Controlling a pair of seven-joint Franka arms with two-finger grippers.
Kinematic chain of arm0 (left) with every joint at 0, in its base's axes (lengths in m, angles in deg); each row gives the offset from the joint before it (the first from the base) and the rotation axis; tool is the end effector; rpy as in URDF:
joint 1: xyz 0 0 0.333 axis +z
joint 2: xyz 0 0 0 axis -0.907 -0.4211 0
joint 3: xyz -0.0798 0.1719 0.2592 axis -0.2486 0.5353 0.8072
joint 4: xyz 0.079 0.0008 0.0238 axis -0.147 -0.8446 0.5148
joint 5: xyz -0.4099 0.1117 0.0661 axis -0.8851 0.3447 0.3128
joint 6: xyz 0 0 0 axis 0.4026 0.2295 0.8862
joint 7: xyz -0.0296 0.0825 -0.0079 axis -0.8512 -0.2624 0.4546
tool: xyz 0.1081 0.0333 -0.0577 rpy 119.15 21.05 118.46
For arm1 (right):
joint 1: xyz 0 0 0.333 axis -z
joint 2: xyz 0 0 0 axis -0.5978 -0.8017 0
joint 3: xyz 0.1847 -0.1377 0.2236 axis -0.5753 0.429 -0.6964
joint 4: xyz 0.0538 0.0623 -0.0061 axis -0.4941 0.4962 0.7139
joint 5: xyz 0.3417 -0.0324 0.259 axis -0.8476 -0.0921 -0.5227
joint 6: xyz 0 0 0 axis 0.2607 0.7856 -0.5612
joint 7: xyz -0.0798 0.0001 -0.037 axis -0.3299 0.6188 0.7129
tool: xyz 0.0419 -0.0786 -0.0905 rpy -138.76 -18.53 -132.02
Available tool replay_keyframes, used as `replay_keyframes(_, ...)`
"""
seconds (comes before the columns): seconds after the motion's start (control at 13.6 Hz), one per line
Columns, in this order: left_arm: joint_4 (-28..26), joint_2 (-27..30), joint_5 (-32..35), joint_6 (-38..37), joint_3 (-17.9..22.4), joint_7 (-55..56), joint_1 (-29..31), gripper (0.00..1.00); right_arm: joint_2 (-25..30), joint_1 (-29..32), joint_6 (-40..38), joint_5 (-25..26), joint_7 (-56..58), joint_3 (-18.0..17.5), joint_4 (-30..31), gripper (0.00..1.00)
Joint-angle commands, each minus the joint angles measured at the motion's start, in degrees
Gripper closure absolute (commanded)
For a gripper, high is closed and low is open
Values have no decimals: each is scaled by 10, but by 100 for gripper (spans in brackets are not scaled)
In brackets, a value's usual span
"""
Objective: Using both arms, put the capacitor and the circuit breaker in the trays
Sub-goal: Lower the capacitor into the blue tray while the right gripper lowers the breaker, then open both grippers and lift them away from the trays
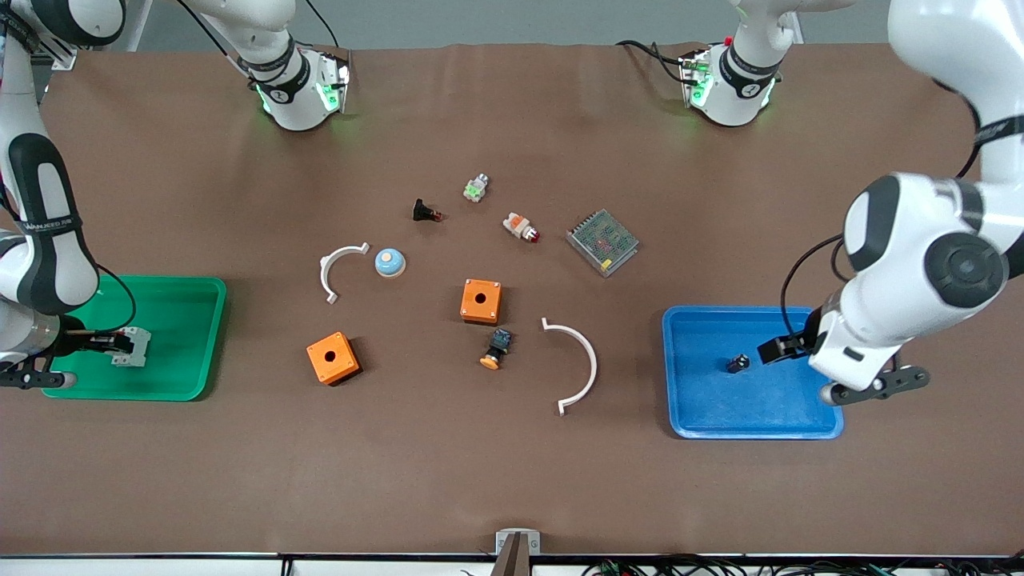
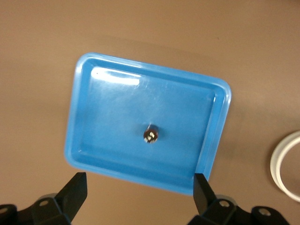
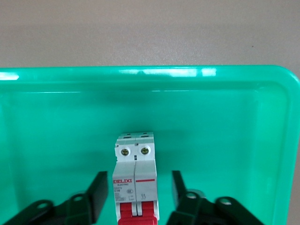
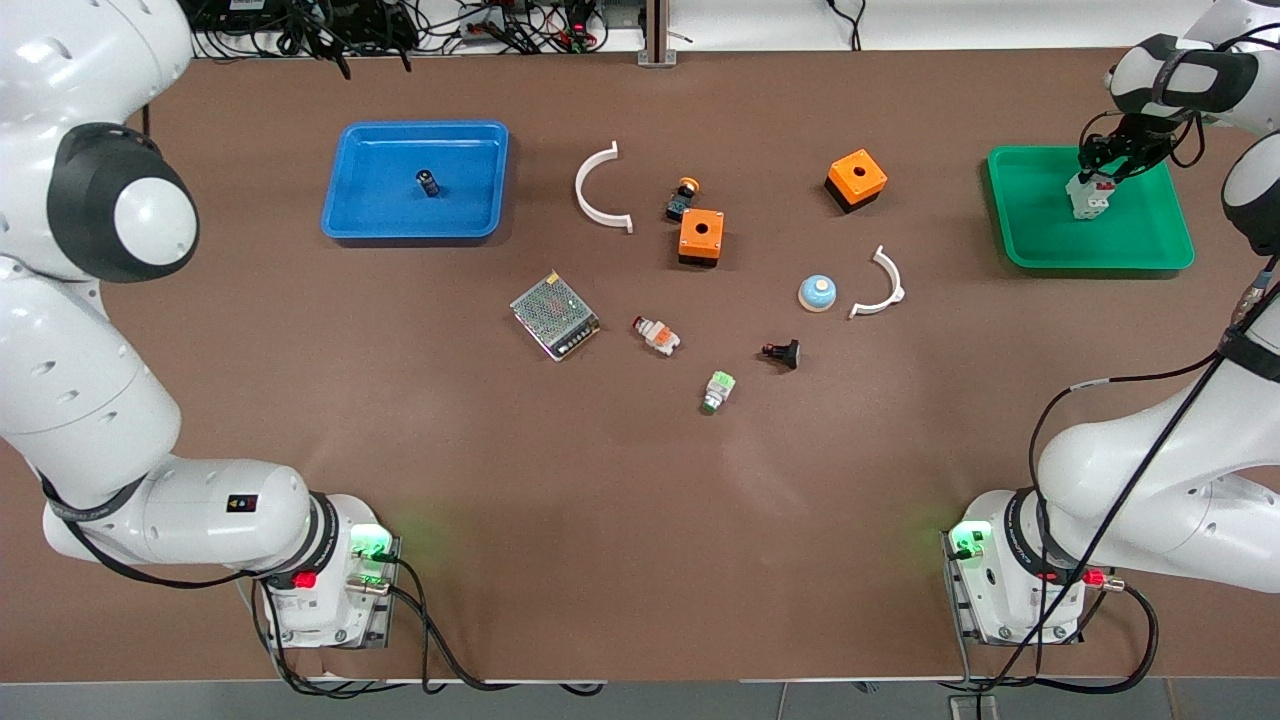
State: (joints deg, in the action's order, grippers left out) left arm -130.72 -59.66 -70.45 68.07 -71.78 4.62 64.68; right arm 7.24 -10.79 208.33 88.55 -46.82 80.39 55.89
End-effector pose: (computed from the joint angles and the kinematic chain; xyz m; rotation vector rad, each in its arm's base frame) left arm 0.7099 -0.1102 0.4391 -3.0745 -0.2702 -0.0151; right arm 0.6641 -0.2818 0.1920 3.1117 -0.0509 -0.1053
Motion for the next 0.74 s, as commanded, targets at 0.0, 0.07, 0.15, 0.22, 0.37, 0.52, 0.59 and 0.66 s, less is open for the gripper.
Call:
replay_keyframes(0.0,9,59,8,-70,-1,-40,0,0,37,8,-59,8,-4,-15,-5,2)
replay_keyframes(0.07,9,83,5,-91,1,-57,2,0,63,2,-97,6,-5,-16,-5,2)
replay_keyframes(0.15,9,105,2,-108,1,-77,6,0,90,-7,-141,-7,-7,-17,-4,2)
replay_keyframes(0.22,9,121,2,-122,1,-100,10,0,118,-23,-174,-23,-17,-16,-4,2)
replay_keyframes(0.37,9,157,-1,-150,3,-136,14,0,166,-56,-233,-25,-58,-16,-4,2)
replay_keyframes(0.52,1,186,-21,-165,25,-167,8,0,217,-102,-280,-25,-106,-16,-4,2)
replay_keyframes(0.59,-11,200,-30,-164,47,-181,-5,0,240,-124,-294,-25,-127,-16,-4,2)
replay_keyframes(0.66,-20,213,-44,-165,73,-195,-22,0,258,-143,-305,-26,-145,-16,-4,2)
